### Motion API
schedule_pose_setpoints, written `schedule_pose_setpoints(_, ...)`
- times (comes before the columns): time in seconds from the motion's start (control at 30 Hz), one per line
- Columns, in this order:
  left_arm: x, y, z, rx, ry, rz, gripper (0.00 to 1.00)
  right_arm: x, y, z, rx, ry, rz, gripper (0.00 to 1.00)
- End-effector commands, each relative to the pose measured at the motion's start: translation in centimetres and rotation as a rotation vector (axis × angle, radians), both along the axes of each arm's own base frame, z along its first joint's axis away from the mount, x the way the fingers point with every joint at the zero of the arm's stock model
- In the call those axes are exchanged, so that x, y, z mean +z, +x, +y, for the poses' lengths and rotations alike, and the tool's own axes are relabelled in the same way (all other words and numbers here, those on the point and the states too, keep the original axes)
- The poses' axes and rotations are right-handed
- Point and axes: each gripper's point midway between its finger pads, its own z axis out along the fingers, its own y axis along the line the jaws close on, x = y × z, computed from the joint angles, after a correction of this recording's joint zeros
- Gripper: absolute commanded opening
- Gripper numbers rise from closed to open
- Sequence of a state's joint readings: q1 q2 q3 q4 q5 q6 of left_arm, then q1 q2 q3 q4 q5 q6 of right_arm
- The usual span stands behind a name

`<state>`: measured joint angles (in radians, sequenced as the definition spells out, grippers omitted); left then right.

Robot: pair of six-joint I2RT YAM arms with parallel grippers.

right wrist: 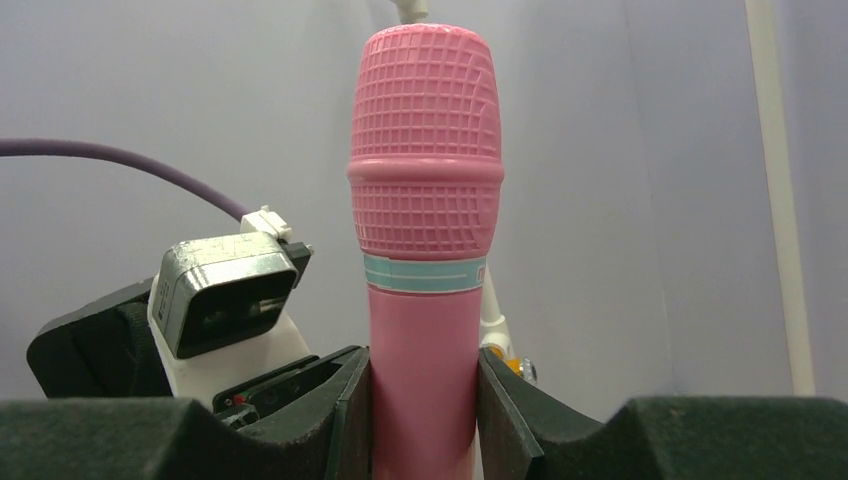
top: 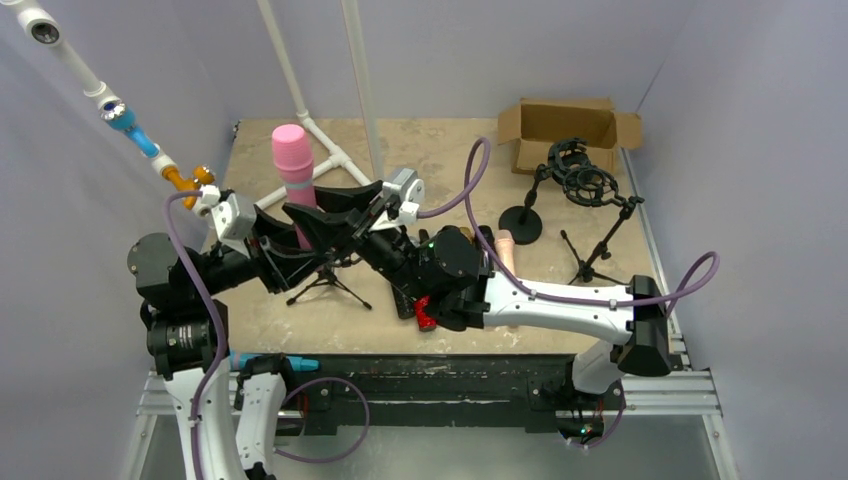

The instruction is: Attach the microphones to the stand

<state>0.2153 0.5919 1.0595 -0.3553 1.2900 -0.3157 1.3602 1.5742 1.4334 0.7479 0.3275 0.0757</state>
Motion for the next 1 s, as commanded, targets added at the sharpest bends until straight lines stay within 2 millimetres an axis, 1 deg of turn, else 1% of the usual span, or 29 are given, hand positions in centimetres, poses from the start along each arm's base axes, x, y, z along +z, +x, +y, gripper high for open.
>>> schedule_pose_setpoints(0.0, 0.9, 1.0, 0.5, 0.039, 0.022, -0.066, 0.09, 1.6, -1.7, -1.4, 0.079, 0.009, 0.059, 0.06)
schedule_pose_setpoints(0.03, 0.7, 1.1, 0.5, 0.047, 0.034, -0.075, 0.0, 1.5, -1.7, -1.5, 0.079, -0.016, 0.071, 0.12)
schedule_pose_setpoints(0.13, 0.4, 0.9, 0.7, 0.048, 0.08, -0.119, 0.0, 1.4, -1.6, -1.7, 0.095, -0.123, 0.089, 0.32)
schedule_pose_setpoints(0.17, 0.3, 0.8, 0.6, 0.04, 0.092, -0.129, 0.0, 1.7, -1.5, -1.8, 0.1, -0.152, 0.096, 0.38)
schedule_pose_setpoints(0.2, 0.2, 0.6, 0.6, 0.032, 0.104, -0.142, 0.0, 1.5, -1.3, -1.7, 0.108, -0.196, 0.107, 0.43)
schedule_pose_setpoints(0.23, 0.0, 0.4, 0.6, 0.027, 0.116, -0.154, 0.0, 2.1, -1.3, -1.7, 0.123, -0.227, 0.115, 0.46)
schedule_pose_setpoints(0.27, 0.0, 0.3, 0.5, 0.023, 0.124, -0.164, 0.0, 2.0, -1.1, -1.5, 0.139, -0.266, 0.13, 0.5)
schedule_pose_setpoints(0.3, -0.1, 0.2, 0.6, 0.022, 0.143, -0.194, 0.0, 0.7, -1.0, -1.1, 0.163, -0.338, 0.161, 0.53)
schedule_pose_setpoints(0.37, -0.2, 0.1, 0.6, 0.023, 0.154, -0.208, 0.0, 0.2, -1.1, -0.6, 0.21, -0.395, 0.186, 0.56)
schedule_pose_setpoints(0.43, -0.2, -0.1, 0.5, 0.02, 0.156, -0.212, 0.0, -0.5, -1.4, -0.2, 0.242, -0.431, 0.198, 0.56)
schedule_pose_setpoints(0.57, 0.0, 0.0, 0.6, 0.035, 0.158, -0.213, 0.0, -1.4, -2.0, 0.1, 0.28, -0.47, 0.207, 0.55)
schedule_pose_setpoints(0.7, -0.1, -0.1, 0.7, 0.036, 0.164, -0.214, 0.0, -2.6, -1.9, -0.3, 0.277, -0.516, 0.224, 0.56)
schedule_pose_setpoints(0.77, -0.2, -0.1, 0.6, 0.032, 0.164, -0.214, 0.0, -2.7, -2.0, -0.4, 0.277, -0.518, 0.224, 0.55)
schedule_pose_setpoints(0.8, -0.2, -0.1, 0.6, 0.028, 0.164, -0.212, 0.0, -2.6, -1.9, -0.5, 0.275, -0.515, 0.223, 0.52)
schedule_pose_setpoints(0.83, -0.3, -0.1, 0.6, 0.027, 0.165, -0.212, 0.0, -2.4, -1.9, -0.5, 0.275, -0.506, 0.219, 0.44)
schedule_pose_setpoints(0.93, -0.4, 0.0, 0.7, 0.039, 0.174, -0.213, 0.0, -1.2, -1.6, -1.1, 0.247, -0.466, 0.198, 0.16)
schedule_pose_setpoints(0.97, -0.5, 0.2, 0.9, 0.049, 0.181, -0.212, 0.08, -0.7, -1.4, -1.6, 0.23, -0.449, 0.186, 0.08)
